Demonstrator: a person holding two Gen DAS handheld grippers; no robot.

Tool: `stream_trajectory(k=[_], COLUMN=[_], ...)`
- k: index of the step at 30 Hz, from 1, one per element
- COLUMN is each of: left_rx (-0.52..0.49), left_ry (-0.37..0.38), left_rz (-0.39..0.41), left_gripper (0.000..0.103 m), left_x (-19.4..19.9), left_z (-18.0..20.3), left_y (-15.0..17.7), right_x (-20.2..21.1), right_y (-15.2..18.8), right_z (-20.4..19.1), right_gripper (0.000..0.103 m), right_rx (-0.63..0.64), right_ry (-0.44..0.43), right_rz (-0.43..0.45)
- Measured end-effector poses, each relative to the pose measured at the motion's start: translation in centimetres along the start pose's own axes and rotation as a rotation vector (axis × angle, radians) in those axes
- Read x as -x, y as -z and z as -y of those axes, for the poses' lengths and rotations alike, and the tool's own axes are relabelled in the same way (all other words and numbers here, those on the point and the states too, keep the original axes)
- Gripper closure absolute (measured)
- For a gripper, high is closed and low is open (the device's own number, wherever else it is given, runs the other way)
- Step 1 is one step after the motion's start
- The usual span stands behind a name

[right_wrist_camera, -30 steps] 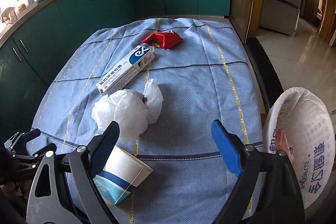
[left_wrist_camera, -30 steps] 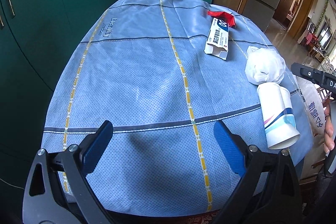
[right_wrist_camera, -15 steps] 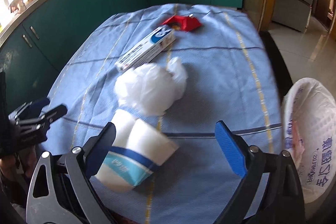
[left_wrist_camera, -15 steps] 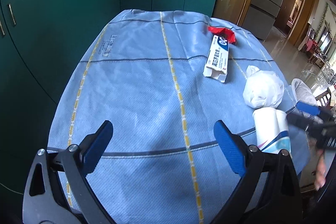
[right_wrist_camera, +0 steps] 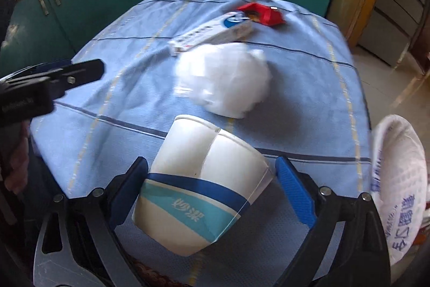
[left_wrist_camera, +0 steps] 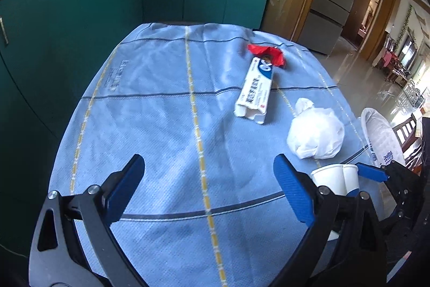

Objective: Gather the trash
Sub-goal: 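Grasp the white plastic bag with the left gripper while the right holds the cup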

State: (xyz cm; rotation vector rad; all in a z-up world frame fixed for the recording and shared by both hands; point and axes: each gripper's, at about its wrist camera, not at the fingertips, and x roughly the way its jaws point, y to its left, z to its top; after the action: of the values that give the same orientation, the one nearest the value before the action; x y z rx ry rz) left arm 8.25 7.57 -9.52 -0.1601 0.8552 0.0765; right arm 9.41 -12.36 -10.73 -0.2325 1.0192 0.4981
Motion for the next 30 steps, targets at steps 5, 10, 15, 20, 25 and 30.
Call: stream_trajectory(k=[5, 10, 15, 20, 25, 30], left_rx=[-0.084, -0.2, -0.243, -0.322, -0.326, -0.3], left_ry=[0.084, 0.126, 0.158, 0.122, 0.132, 0.124], left_rz=[0.004, -0.021, -0.052, -0.062, -0.075, -0.078], left_gripper=[0.005, 0.005, 0.005, 0.035, 0.057, 0.066], left_x=[-0.6, -2.0, -4.1, -5.6, -5.7, -5.2], left_z=[3.6, 8.4, 11.0, 12.4, 12.0, 10.7], left_y=[-1.1, -1.8, -2.2, -1.6, -1.0, -0.7], right_x=[1.3, 2.6, 2.6, 2.5, 2.3, 1.8], right_y=[1.2, 1.6, 1.9, 2.4, 2.2, 2.1], right_z=[6.1, 8.5, 8.4, 8.5, 8.5, 7.9], right_gripper=[0.009, 0.009, 0.008, 0.008, 0.008, 0.008], right_rx=[-0.165, -0.218, -0.2, -0.209, -0.212, -0.196], right_ry=[0.069, 0.101, 0.135, 0.13, 0.13, 0.124], right_rz=[0.009, 0.043, 0.035, 0.027, 0.023, 0.014])
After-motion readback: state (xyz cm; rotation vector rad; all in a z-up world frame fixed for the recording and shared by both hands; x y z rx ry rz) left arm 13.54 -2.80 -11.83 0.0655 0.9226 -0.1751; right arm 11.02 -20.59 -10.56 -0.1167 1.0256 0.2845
